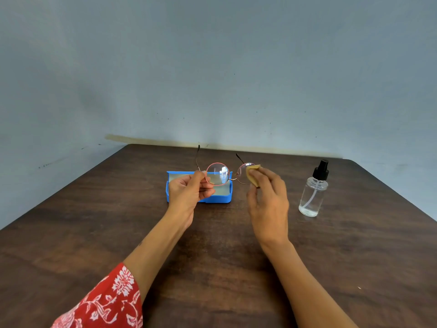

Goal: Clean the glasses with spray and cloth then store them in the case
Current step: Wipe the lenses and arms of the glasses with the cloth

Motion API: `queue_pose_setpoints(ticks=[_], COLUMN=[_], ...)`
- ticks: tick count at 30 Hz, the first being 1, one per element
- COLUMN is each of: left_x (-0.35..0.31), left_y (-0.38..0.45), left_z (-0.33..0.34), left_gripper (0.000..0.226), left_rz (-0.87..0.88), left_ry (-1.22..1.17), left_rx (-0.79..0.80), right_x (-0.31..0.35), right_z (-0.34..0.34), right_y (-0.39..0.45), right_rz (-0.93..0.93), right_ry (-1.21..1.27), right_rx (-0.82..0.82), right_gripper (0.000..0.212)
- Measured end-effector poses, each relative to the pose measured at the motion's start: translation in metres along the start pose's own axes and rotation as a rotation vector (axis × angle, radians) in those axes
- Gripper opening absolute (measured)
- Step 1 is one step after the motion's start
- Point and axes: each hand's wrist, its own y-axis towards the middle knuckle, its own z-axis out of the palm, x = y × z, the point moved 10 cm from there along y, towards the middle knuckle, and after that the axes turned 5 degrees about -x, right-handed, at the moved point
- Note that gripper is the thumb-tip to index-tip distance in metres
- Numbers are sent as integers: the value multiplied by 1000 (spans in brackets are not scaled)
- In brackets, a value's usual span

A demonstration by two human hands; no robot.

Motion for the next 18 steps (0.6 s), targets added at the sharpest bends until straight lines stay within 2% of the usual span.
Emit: queue_pose_setpoints(ticks=[3,9,14,18], left_x=[-2,-4,-4,-3], left_y=[0,-1,-1,0], left_z=[-1,-4,-3,-2], left_gripper=[22,21,21,22], left_rz=[3,12,3,7], left_ry=[-3,-23,-10,-10], left_rx=[-3,-26,-14,-16], right_x=[-13,15,-2,6], right_z=[-5,16,0,3], right_y=[1,-10,-1,-4], right_rz=[66,-82,16,-46], right_ry=[-20,-51,-63,-80], right_rx=[0,146,57,84], right_gripper=[35,31,34,34])
